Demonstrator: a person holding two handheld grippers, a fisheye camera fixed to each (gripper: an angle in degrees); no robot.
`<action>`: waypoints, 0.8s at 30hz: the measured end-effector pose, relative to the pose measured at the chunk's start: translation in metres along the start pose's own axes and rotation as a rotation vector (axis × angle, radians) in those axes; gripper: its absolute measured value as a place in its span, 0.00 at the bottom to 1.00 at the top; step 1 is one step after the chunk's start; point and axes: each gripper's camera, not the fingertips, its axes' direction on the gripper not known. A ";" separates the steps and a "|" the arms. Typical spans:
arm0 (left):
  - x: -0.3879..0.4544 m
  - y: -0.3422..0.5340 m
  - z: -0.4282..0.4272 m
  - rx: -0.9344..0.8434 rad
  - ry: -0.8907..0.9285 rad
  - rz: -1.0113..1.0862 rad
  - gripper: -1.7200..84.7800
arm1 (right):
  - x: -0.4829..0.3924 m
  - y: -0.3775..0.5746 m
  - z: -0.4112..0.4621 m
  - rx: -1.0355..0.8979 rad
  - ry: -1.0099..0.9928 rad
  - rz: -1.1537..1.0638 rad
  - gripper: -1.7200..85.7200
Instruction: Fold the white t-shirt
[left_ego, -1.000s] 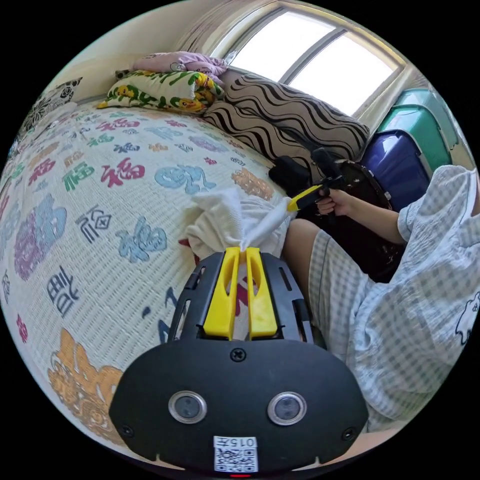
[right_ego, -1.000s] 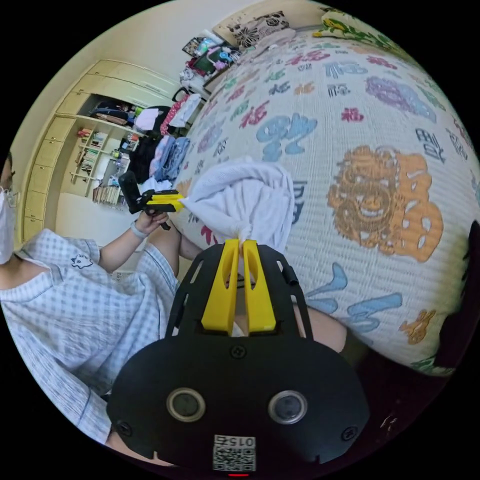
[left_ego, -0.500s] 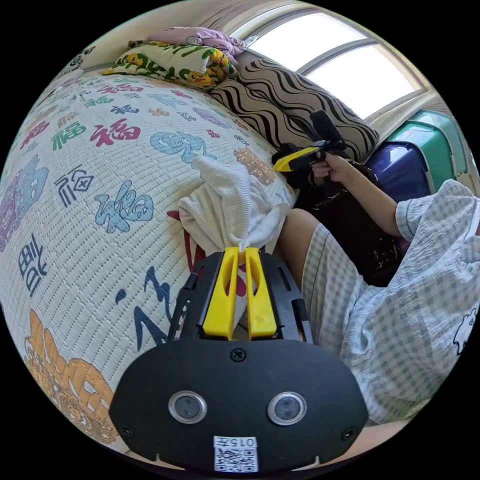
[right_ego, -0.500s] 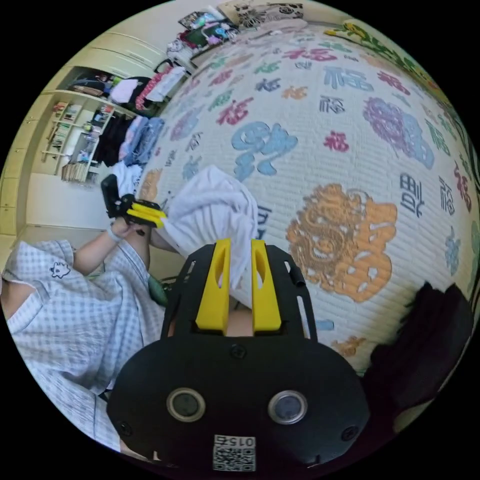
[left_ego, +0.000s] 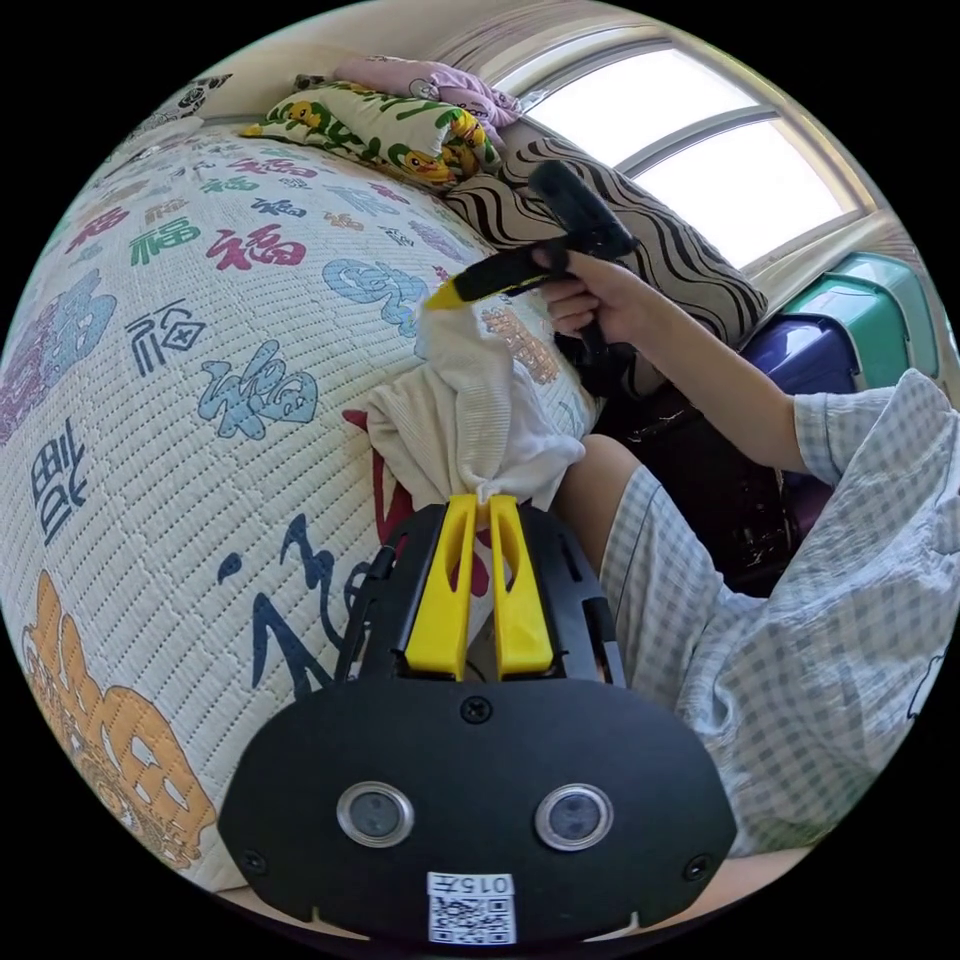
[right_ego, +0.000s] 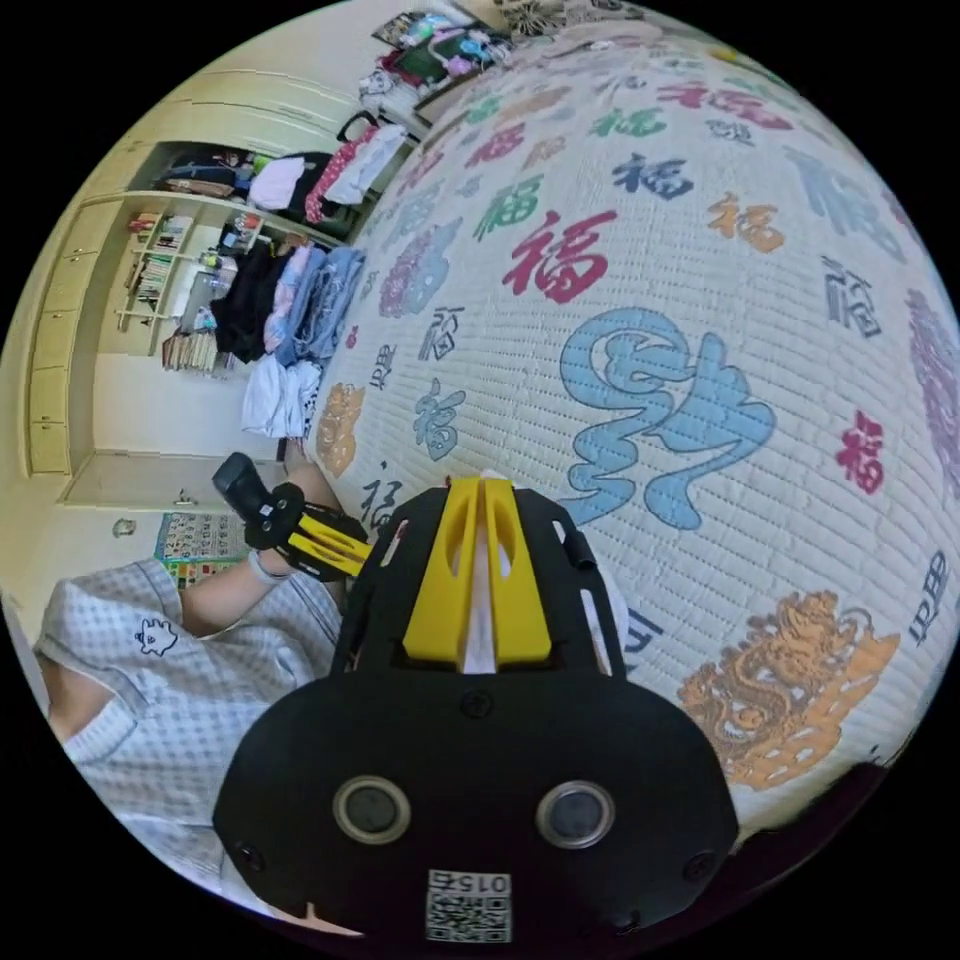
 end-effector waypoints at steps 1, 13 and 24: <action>0.001 0.001 0.000 0.006 0.002 0.000 0.02 | -0.003 0.018 -0.014 0.062 -0.002 0.003 0.02; 0.014 0.017 0.008 0.012 -0.039 -0.019 0.02 | 0.020 0.162 0.028 0.046 0.024 0.298 0.02; 0.035 0.020 0.014 -0.007 -0.073 -0.032 0.03 | 0.013 0.193 0.030 0.135 -0.025 0.355 0.02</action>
